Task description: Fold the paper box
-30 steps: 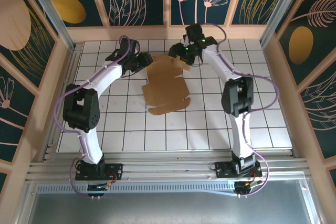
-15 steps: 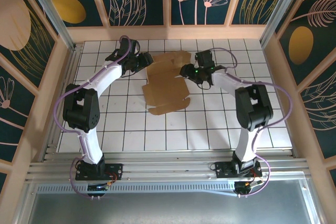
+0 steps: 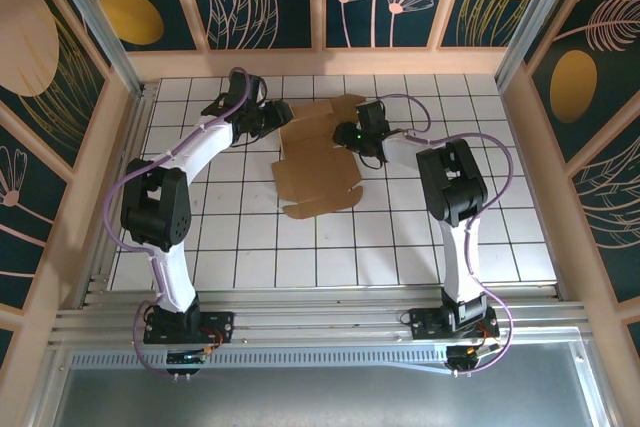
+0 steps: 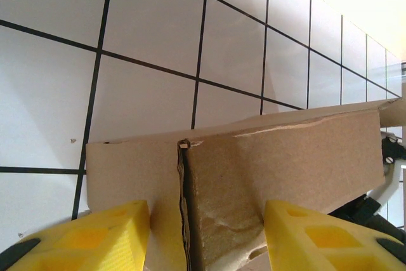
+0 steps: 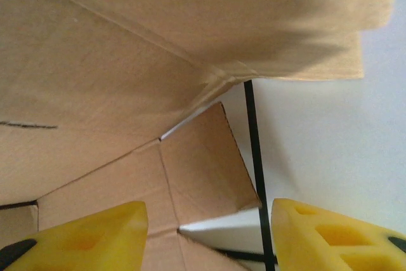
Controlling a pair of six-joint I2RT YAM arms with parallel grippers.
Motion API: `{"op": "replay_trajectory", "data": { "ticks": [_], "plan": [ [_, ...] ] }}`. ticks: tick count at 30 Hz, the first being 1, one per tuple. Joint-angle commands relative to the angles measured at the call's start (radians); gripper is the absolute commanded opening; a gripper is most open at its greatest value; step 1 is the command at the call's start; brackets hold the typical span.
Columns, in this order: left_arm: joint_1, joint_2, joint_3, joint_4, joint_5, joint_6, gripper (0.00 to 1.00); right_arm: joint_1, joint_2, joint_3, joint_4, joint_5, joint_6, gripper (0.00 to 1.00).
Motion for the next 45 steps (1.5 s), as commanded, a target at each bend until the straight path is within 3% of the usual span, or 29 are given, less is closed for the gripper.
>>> {"op": "replay_trajectory", "data": {
  "ticks": [1,8,14,29,37,45],
  "plan": [
    [0.002,0.029,0.025,-0.013,0.02,0.015,0.5,0.002,0.041,0.04,0.06,-0.01,-0.013,0.54],
    [0.002,0.037,0.026,-0.012,0.031,0.014,0.5,0.021,0.006,-0.04,0.183,-0.053,-0.068,0.43],
    [0.002,0.037,0.024,-0.009,0.036,0.017,0.5,0.038,-0.011,-0.042,0.191,-0.042,-0.195,0.41],
    [0.001,0.043,0.027,-0.008,0.045,0.009,0.5,0.162,-0.021,-0.094,0.288,0.118,-0.502,0.38],
    [0.001,0.037,0.027,-0.009,0.04,0.009,0.5,0.172,-0.016,-0.097,0.282,0.098,-0.487,0.38],
    [0.001,0.042,0.037,-0.014,0.037,0.016,0.5,0.138,-0.233,-0.248,0.332,0.066,-0.439,0.47]
  ]
}}
